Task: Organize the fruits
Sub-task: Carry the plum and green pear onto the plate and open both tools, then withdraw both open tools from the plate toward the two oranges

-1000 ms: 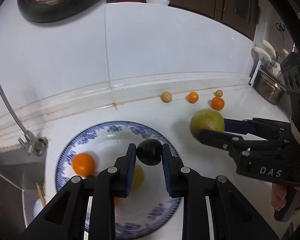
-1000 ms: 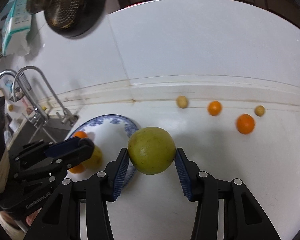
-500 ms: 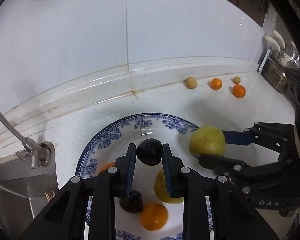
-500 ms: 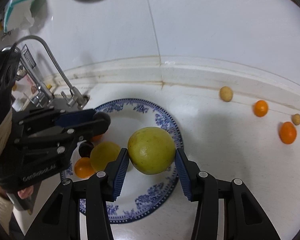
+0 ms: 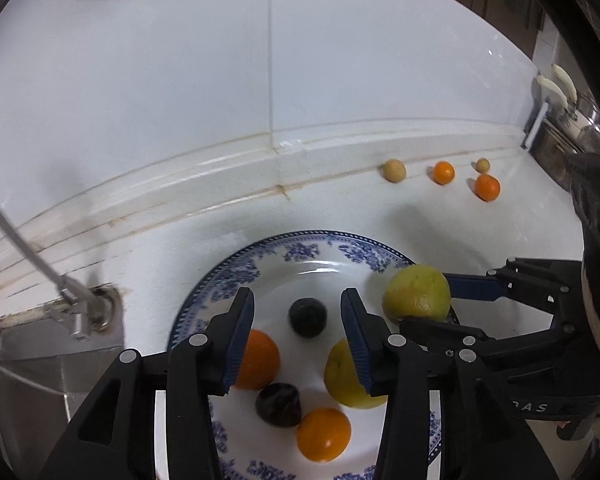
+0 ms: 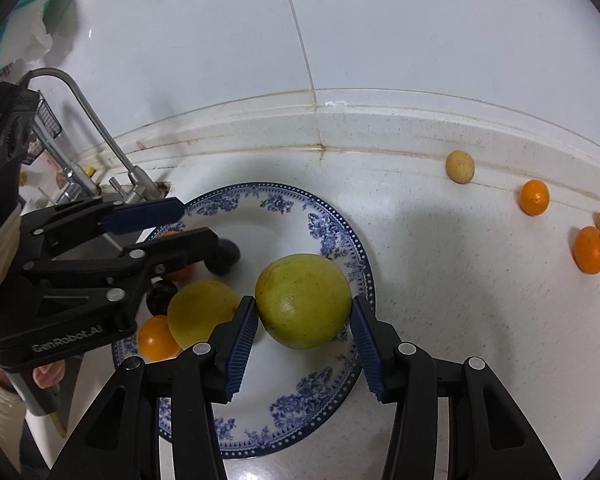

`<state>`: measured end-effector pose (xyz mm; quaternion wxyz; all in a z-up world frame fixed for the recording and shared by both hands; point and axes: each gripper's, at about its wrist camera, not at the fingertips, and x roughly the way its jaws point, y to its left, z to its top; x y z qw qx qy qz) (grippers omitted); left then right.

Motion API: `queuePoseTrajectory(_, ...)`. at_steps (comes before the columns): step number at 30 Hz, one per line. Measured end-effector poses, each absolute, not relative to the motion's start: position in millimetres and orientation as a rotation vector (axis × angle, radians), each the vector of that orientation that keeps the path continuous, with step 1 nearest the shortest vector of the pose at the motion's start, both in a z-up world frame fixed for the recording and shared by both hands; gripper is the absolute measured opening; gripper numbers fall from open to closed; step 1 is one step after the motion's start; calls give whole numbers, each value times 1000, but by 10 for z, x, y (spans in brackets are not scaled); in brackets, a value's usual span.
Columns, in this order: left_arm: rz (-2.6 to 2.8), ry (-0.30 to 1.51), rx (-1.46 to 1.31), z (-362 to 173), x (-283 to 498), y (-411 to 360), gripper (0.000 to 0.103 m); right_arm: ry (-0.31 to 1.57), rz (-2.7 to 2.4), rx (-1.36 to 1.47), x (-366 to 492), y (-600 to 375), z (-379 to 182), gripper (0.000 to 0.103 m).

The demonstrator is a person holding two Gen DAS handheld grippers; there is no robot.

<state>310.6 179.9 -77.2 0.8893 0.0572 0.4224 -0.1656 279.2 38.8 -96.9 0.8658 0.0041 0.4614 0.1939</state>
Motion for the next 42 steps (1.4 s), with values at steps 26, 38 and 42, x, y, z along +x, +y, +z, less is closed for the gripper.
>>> queuePoseTrajectory(26,-389,647,141,-50,2142,1119,63,676,138,-2,1872,-523,-107,69)
queuePoseTrajectory(38,-475,584,197,56,2292,391,65,608,-23,17,1780,-1278,114,69)
queuePoseTrajectory(42,-520,573,200,26,2459,213,65,607,-51,17,1896,-1451,125,69)
